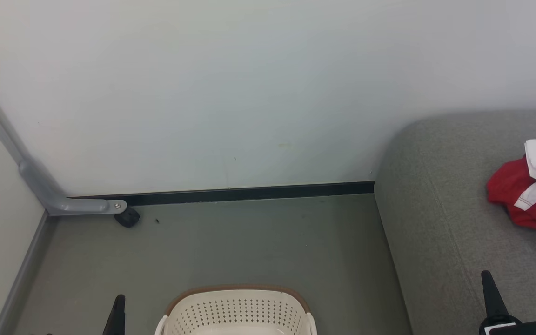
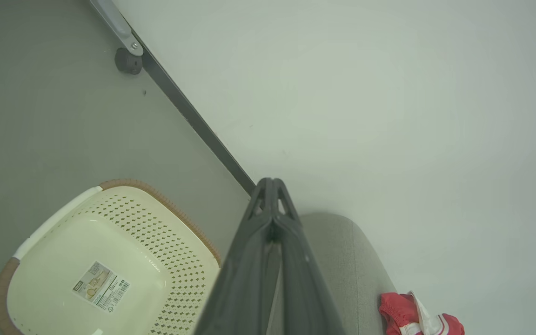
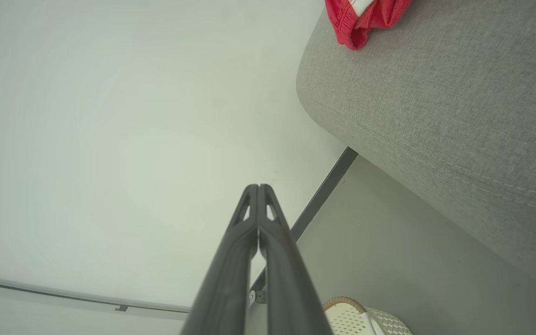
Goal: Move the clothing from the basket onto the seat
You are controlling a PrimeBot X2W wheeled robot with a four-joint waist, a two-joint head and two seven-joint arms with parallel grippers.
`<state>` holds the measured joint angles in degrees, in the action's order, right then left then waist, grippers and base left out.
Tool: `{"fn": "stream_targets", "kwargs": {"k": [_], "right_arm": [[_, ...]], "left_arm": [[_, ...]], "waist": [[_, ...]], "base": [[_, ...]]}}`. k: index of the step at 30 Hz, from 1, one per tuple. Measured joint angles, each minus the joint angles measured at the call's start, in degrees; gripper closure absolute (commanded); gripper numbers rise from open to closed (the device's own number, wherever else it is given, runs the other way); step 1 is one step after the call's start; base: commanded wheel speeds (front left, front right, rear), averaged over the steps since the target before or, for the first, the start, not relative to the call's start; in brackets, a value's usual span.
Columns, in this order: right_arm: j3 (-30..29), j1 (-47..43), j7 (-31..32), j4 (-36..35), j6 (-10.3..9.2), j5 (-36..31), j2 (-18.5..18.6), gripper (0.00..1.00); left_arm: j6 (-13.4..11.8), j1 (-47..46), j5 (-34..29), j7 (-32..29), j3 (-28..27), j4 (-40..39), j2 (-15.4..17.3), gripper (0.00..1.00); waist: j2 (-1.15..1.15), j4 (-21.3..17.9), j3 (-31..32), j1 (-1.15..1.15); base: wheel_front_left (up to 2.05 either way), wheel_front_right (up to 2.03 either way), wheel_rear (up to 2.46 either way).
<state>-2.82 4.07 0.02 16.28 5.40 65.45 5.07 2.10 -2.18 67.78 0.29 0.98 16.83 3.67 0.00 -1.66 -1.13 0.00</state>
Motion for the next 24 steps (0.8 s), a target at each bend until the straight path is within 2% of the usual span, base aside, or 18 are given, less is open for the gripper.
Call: {"fn": "stream_targets", "kwargs": {"k": [24], "right_arm": [[-3.63,0.10,4.56,0.66,0.76,18.80,-1.88,1.00]], "left_arm": [[3.53,-1.19,16.93,-4.86,-4.25,0.26,-0.66,1.00]], "waist": [[0.00,1.22,0.76,0.00]], "base": [[0.00,0.00,0.00]]}}
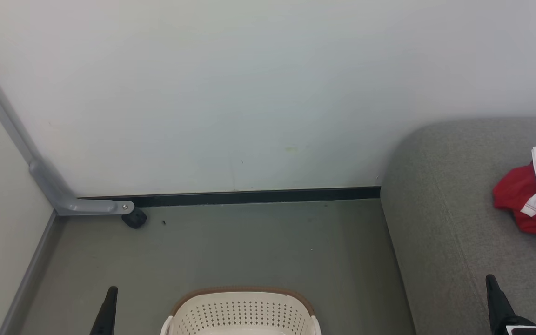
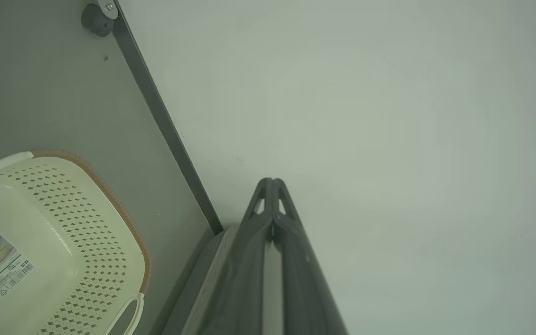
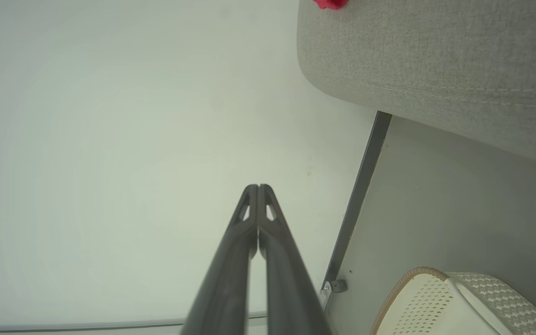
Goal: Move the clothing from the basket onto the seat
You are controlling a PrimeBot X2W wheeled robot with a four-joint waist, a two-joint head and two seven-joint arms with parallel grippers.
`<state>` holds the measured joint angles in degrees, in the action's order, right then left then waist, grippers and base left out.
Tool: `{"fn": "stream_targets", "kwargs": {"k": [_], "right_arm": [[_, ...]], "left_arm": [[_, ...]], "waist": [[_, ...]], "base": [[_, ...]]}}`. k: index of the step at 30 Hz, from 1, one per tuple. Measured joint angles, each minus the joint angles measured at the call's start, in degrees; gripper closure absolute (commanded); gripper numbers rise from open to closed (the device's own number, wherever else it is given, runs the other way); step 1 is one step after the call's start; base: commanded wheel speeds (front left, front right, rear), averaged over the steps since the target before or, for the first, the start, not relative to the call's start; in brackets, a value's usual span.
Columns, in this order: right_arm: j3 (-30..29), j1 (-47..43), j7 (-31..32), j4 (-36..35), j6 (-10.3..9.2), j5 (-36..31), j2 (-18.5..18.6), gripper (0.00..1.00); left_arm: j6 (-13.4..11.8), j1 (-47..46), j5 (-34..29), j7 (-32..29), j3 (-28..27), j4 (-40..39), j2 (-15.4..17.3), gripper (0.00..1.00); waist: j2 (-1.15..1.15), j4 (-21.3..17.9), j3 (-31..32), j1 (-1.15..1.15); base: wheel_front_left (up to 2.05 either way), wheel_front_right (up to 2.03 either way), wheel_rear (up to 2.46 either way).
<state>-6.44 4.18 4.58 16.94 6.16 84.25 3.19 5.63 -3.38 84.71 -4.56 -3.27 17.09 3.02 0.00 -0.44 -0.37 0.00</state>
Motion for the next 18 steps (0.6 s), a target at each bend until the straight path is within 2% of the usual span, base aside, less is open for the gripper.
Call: {"fn": "stream_targets", "kwargs": {"k": [9,18], "right_arm": [[-1.27,0.07,1.79,0.19,0.42,6.79,-0.64,1.00],[-1.40,0.08,1.91,0.20,0.43,7.03,-0.70,1.00]], "left_arm": [[1.02,-0.43,5.90,-1.77,-1.59,0.10,-0.58,1.00],[1.45,-1.02,6.93,-1.90,-1.68,0.13,-0.77,1.00]], "waist": [[0.00,0.43,0.27,0.00],[0.00,0.44,0.27,0.00]], "base": [[0.00,0.00,0.00],[0.00,0.00,0.00]]}}
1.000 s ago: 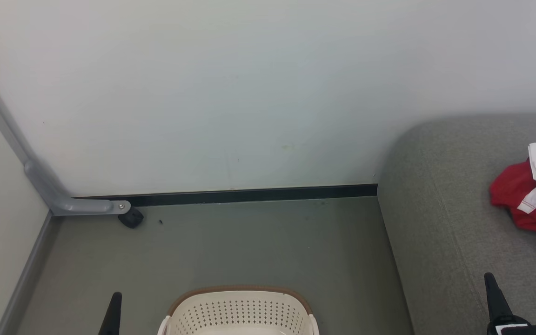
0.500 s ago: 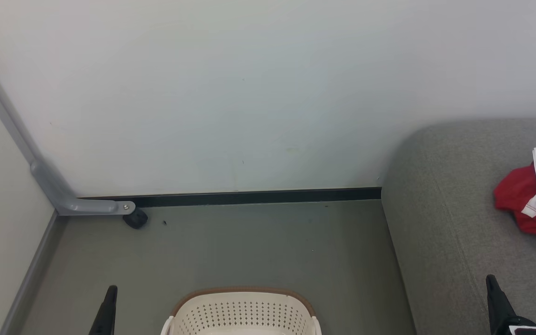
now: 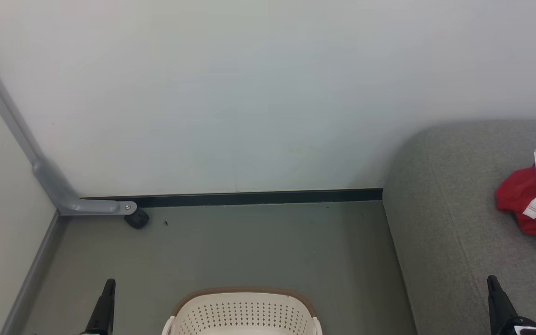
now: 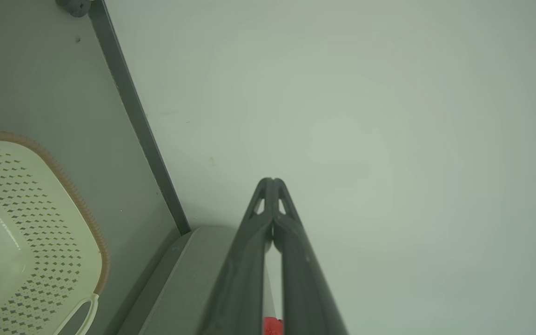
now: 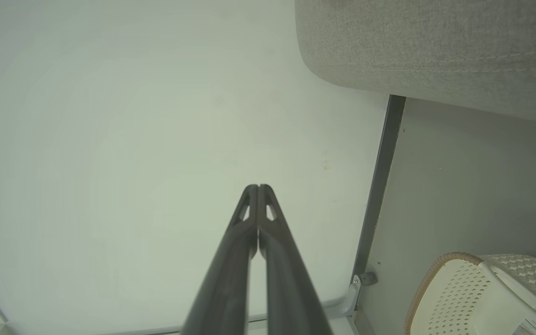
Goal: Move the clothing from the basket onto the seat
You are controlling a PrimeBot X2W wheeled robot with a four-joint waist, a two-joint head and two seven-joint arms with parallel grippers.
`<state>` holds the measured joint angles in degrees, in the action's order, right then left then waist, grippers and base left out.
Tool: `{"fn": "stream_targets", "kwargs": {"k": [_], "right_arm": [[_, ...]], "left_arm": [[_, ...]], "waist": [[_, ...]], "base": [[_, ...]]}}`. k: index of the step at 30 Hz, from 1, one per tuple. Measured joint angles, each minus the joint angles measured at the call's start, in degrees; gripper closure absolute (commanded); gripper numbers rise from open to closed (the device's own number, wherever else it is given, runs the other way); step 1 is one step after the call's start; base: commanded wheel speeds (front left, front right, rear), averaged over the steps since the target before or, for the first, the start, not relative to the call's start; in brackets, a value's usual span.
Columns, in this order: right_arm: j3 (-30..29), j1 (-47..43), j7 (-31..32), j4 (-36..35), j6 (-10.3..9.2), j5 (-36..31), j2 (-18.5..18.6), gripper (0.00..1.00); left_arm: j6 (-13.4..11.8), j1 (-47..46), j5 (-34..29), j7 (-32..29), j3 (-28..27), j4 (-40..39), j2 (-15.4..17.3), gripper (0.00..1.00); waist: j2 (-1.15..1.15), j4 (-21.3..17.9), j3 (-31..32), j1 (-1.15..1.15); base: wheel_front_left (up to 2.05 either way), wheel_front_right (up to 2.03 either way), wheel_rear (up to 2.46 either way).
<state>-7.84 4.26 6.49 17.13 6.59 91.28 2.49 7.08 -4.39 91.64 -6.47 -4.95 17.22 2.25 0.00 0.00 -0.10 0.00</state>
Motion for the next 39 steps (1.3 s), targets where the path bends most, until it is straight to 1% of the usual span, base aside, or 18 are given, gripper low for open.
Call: {"fn": "stream_targets", "kwargs": {"k": [39], "right_arm": [[0.01,0.01,-0.01,0.00,0.00,0.04,-0.02,1.00]], "left_arm": [[0.00,0.00,0.07,0.00,0.00,0.00,-0.02,1.00]], "waist": [[0.00,0.00,-0.01,0.00]], "base": [[0.00,0.00,0.00]]}}
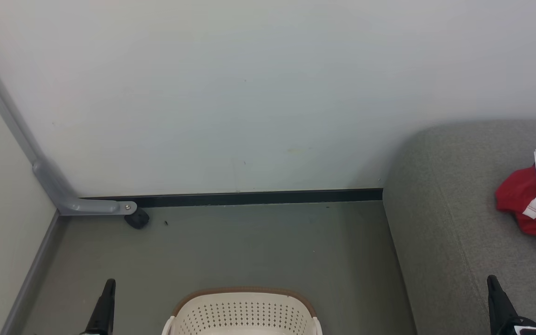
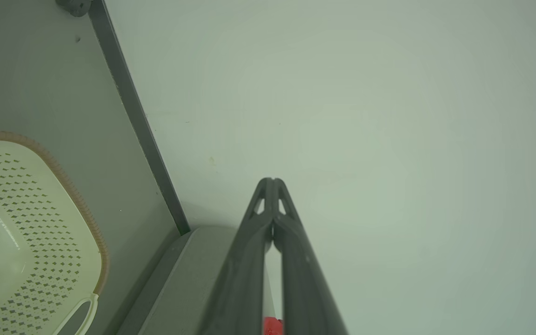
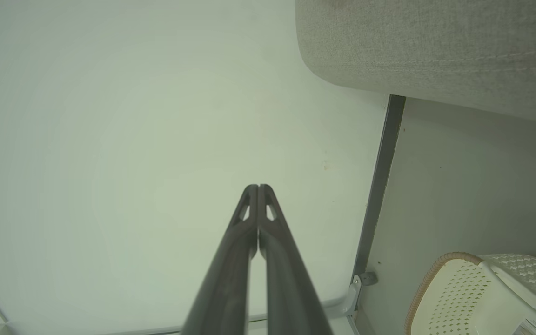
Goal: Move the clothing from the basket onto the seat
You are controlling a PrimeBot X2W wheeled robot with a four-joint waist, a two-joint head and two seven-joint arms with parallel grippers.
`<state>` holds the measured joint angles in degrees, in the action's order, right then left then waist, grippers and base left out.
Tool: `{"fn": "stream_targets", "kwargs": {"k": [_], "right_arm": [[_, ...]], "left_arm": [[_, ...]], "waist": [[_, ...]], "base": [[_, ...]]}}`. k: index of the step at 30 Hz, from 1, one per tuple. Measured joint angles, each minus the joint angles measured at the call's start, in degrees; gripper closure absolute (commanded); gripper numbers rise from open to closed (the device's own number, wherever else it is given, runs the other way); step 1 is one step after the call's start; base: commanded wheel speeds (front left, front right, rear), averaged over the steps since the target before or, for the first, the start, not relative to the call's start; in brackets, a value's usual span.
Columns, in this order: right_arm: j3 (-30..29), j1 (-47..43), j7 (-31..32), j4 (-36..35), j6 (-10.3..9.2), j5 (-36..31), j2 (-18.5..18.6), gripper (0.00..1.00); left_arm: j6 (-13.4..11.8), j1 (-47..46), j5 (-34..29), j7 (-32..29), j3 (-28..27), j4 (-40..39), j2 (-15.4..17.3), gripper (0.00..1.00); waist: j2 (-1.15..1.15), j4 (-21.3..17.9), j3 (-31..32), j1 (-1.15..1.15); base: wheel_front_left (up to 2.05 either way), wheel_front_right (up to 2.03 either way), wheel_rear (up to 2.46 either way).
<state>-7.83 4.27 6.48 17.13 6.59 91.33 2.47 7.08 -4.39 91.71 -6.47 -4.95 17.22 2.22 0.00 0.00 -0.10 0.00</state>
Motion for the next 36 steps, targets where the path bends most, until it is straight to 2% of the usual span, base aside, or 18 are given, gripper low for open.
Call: {"fn": "stream_targets", "kwargs": {"k": [36], "right_arm": [[0.00,0.00,0.00,-0.01,0.00,0.01,0.00,1.00]], "left_arm": [[0.00,0.00,0.00,0.00,0.00,0.00,0.00,1.00]], "waist": [[0.00,0.00,0.00,0.00]], "base": [[0.00,0.00,0.00]]}}
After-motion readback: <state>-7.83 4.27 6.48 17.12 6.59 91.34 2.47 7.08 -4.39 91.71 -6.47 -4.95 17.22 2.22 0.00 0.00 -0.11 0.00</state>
